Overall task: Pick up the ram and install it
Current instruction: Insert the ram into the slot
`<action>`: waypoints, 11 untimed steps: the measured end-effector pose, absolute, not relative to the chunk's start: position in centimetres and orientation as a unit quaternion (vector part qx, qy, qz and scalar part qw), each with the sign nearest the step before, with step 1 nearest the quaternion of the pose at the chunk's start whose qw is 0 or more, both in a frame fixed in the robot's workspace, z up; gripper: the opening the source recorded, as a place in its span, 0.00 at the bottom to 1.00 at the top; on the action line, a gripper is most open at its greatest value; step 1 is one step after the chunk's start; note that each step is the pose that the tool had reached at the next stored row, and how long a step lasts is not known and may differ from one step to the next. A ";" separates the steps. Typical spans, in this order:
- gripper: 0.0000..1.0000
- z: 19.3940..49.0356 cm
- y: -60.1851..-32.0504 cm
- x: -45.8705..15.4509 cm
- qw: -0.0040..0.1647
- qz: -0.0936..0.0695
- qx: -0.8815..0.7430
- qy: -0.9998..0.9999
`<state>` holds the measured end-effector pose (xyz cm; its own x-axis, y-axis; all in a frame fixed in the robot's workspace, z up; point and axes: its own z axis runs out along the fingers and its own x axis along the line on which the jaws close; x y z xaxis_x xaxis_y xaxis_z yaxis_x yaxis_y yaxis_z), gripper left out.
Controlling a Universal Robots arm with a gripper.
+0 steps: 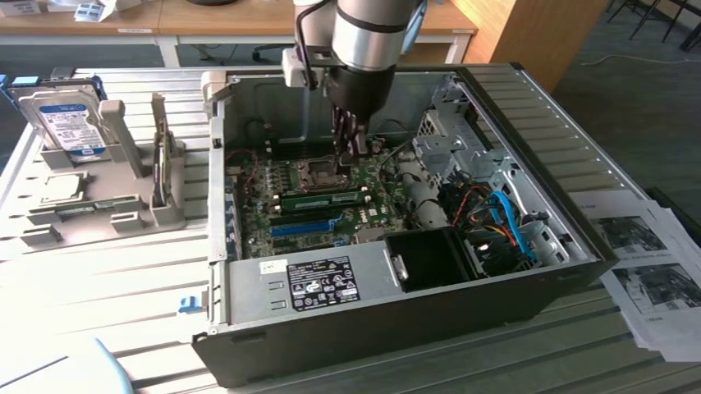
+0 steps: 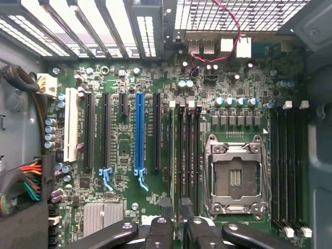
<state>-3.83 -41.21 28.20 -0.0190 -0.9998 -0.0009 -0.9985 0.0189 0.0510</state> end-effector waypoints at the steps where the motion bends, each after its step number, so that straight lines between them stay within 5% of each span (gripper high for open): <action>1: 0.18 28.4 -41.2 -3.8 0.018 -0.019 0.700 -0.714; 11: 0.18 29.7 -41.2 -3.8 0.018 -0.019 0.700 -0.714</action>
<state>-3.83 -41.21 29.69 -0.0190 -0.9998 -0.0009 -0.9985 0.0189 0.0510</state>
